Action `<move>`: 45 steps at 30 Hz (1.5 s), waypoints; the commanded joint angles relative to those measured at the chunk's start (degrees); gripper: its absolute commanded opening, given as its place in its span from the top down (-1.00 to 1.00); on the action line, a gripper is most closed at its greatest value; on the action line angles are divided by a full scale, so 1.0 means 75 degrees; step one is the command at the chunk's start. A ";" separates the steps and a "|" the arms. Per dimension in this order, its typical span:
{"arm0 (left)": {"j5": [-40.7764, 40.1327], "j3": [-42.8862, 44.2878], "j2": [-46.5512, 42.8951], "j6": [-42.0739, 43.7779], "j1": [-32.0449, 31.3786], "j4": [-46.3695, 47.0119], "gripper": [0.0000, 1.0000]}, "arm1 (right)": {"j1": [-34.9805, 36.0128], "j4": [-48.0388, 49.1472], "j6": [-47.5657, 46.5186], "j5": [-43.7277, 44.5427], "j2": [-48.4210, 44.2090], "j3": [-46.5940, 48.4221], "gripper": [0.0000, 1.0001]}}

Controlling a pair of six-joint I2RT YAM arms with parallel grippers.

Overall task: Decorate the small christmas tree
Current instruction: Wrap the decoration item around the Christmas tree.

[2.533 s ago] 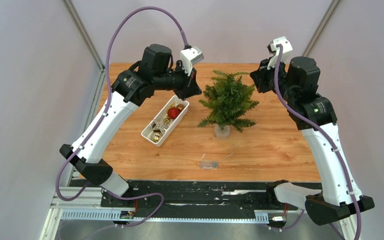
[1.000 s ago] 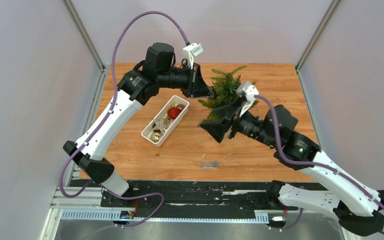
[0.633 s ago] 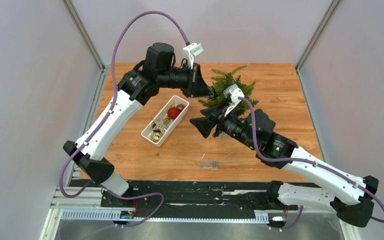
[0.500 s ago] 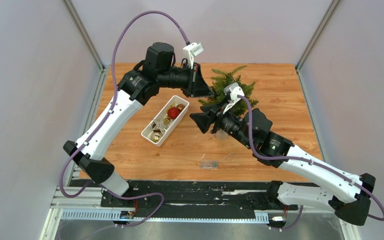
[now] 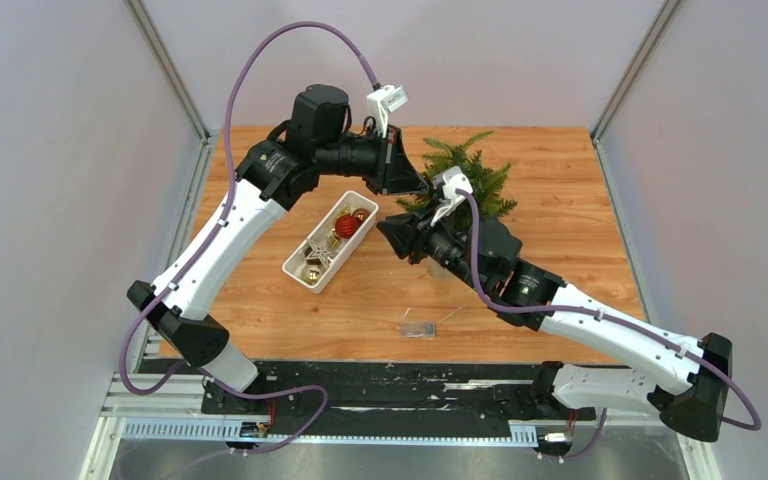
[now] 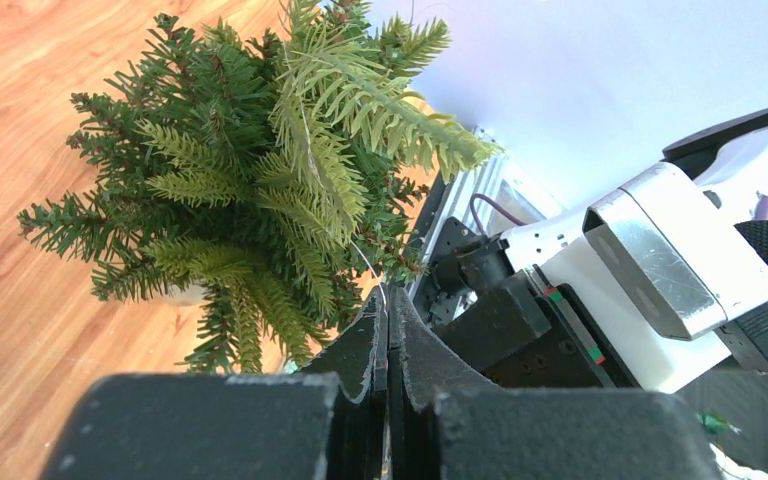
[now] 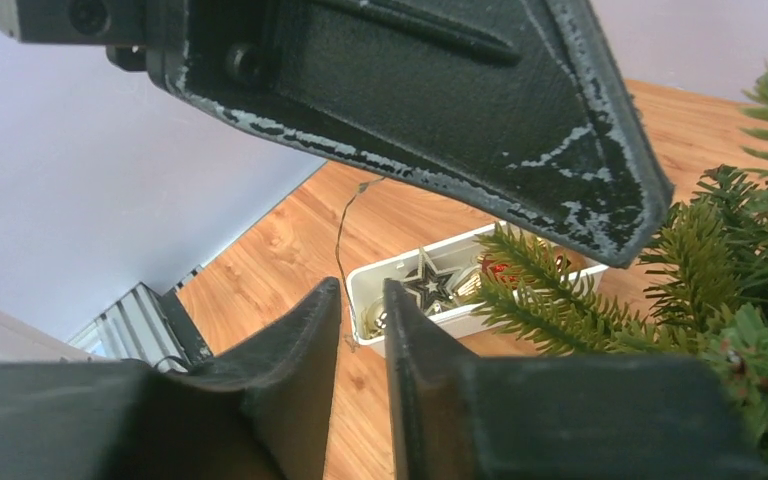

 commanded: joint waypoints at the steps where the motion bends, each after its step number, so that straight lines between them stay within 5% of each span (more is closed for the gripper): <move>1: 0.0163 0.0009 0.0016 0.0033 0.0021 0.0233 1.00 | 0.0037 0.0437 0.0075 0.0037 -0.0008 0.0028 0.67; 4: 0.0123 -0.0069 -0.0043 0.0095 0.0021 0.0217 1.00 | 0.0038 0.0254 0.0011 0.0227 -0.0160 0.0023 1.00; 11: 0.0067 -0.0196 -0.0125 0.0309 0.0022 0.0211 1.00 | -0.0039 -0.0543 -0.0255 0.0354 -0.0547 0.0168 1.00; 13: 0.0068 -0.0204 -0.0154 0.0479 0.0032 0.0156 0.61 | -0.0067 -0.1188 -0.0347 0.0270 -0.0564 0.0437 1.00; 14: 0.0066 -0.0224 -0.0169 0.0611 0.0042 0.0107 0.23 | -0.0066 -0.1527 -0.0376 0.0246 -0.0571 0.0594 1.00; 16: -0.0010 -0.0291 -0.0252 0.0767 0.0050 0.0057 -0.10 | -0.0070 -0.2116 -0.0444 0.0123 -0.0608 0.0927 1.00; 25: -0.0974 -0.0349 -0.0712 0.1662 0.0090 -0.0283 -0.66 | -0.0215 -0.4815 -0.0793 -0.0323 -0.0552 0.2311 1.00; 33: -0.0712 -0.0159 -0.0870 0.2547 0.0092 -0.0824 -0.94 | -0.0285 -0.6682 -0.1021 0.0411 -0.0307 0.3319 1.00; 45: -0.1198 -0.0512 -0.0928 0.3104 0.0092 -0.0749 -0.93 | -0.0995 -0.8624 -0.1670 0.0603 0.0369 0.4826 1.00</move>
